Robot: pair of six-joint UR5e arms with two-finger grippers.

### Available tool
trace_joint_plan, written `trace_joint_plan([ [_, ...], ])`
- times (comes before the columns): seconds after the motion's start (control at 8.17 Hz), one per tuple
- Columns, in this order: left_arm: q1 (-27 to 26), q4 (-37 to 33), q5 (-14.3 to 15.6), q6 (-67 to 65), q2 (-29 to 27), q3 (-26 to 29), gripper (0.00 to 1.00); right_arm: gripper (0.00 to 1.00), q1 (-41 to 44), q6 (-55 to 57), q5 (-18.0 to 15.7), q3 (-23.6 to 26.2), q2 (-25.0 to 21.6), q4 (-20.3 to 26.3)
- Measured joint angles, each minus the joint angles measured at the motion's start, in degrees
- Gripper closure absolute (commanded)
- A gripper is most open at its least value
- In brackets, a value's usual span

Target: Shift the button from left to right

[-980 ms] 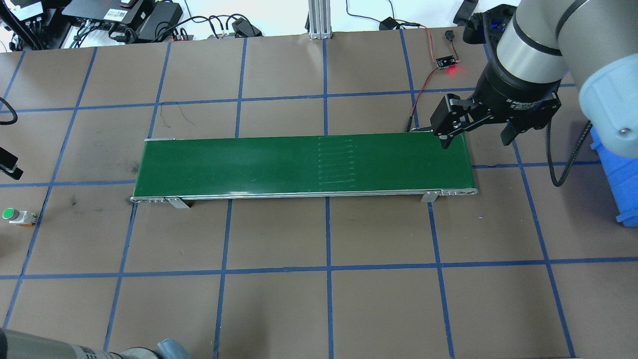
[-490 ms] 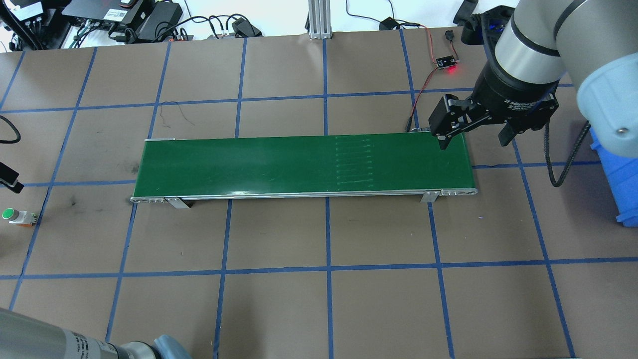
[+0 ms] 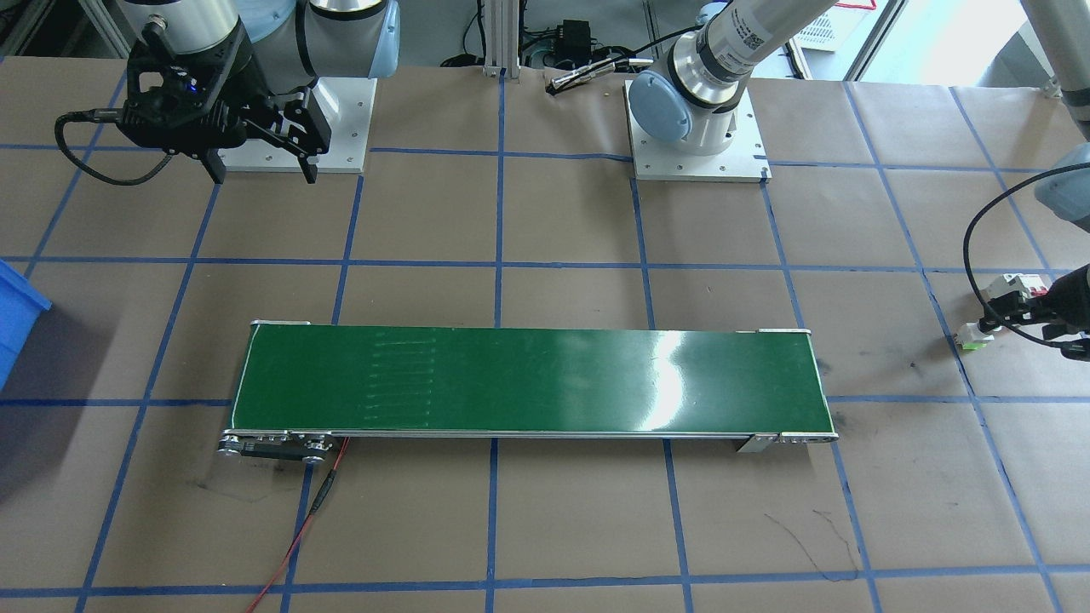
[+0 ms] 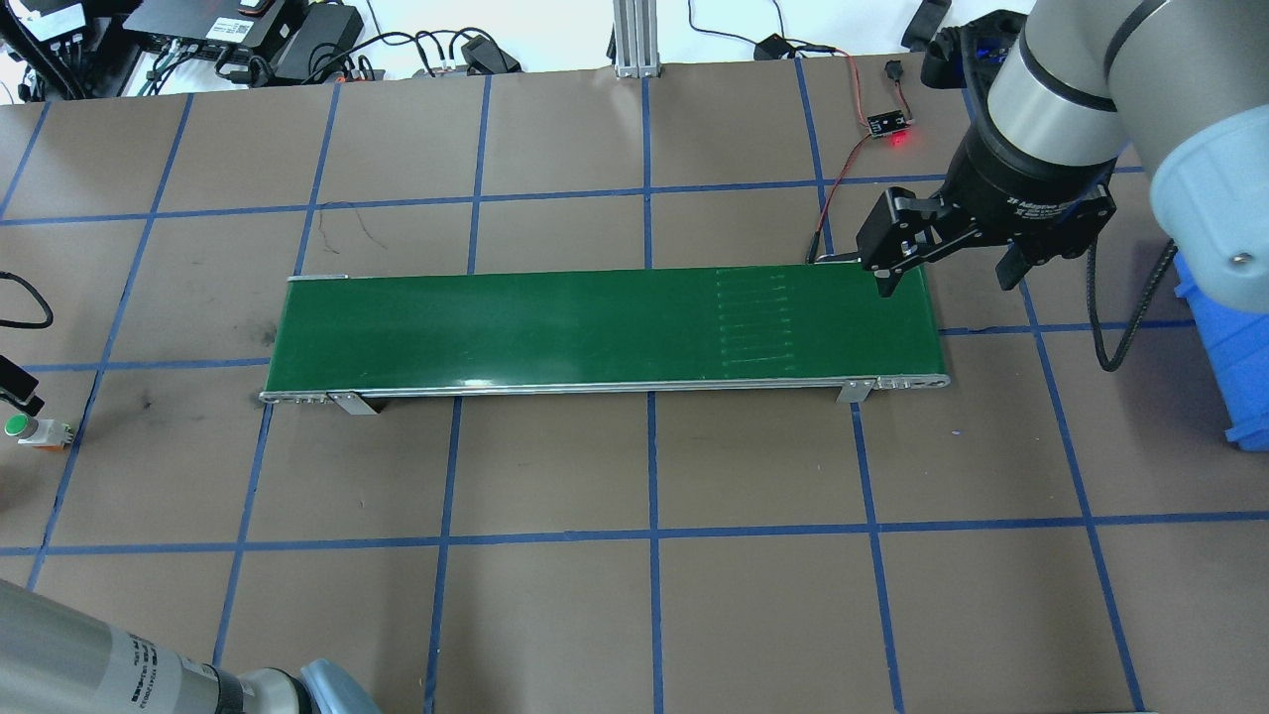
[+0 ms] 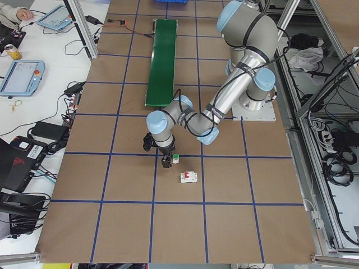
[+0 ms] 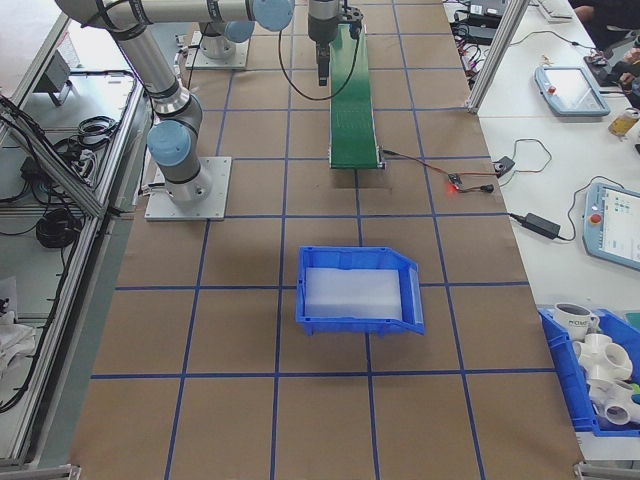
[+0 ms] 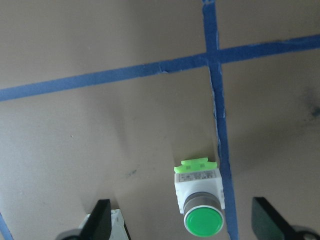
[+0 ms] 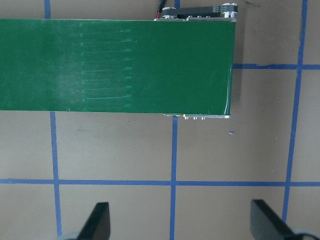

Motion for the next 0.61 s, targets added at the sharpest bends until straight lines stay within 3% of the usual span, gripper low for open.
trace_joint_plan([
  [0.61,0.14,0.13,0.31,-3.21,-1.72,-1.02,0.00,0.00,0.07,-0.01,-0.03,0.00,-0.04,0.34],
])
